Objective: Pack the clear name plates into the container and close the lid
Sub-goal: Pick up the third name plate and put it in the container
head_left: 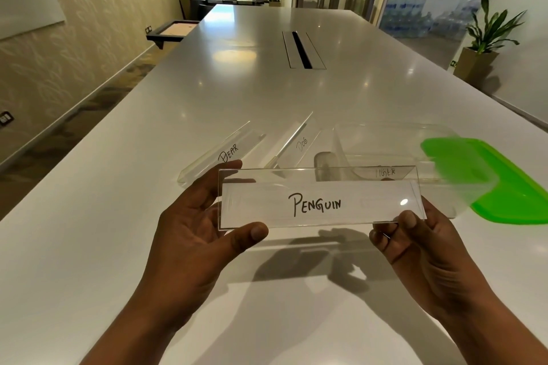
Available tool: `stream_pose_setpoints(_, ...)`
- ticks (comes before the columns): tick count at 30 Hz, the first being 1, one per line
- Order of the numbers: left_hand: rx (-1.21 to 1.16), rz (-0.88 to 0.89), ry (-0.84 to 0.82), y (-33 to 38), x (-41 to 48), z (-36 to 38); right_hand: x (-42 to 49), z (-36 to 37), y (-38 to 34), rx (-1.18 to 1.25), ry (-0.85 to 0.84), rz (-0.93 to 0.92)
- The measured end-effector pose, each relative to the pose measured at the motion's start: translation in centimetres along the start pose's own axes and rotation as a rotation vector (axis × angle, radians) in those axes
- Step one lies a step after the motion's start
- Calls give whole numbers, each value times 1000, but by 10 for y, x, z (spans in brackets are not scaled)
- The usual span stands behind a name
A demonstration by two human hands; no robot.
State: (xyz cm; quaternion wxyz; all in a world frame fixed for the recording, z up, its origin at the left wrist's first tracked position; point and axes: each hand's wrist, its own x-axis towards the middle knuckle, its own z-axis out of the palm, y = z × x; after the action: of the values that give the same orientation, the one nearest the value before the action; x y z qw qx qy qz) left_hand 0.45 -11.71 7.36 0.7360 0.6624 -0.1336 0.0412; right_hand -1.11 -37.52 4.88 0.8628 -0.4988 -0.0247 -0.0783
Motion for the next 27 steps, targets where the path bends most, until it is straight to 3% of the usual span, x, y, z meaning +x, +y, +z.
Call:
stream_pose_setpoints(5, 3, 4, -9, -1, 1, -3, 5, -2, -4, -60, -42, 39)
stream_pose_setpoints(9, 44, 10, -6, -2, 2, -8, 11, 0, -24, -165, -1, -33)
stream_pose_setpoints(13, 125, -1, -68, -3, 3, -7, 15, -3, -47, -592, -58, -224)
stream_pose_setpoints(18, 215, 24, -148, -6, 2, 7, 13, 5, -70, -1225, -395, -376)
stream_pose_setpoints(21, 273, 2, -167, -6, 5, 16, 13, 8, -74, -1369, -541, -310)
stream_pose_setpoints(27, 275, -11, -164, -14, 9, 22, 18, 7, -71, -1576, -578, -278)
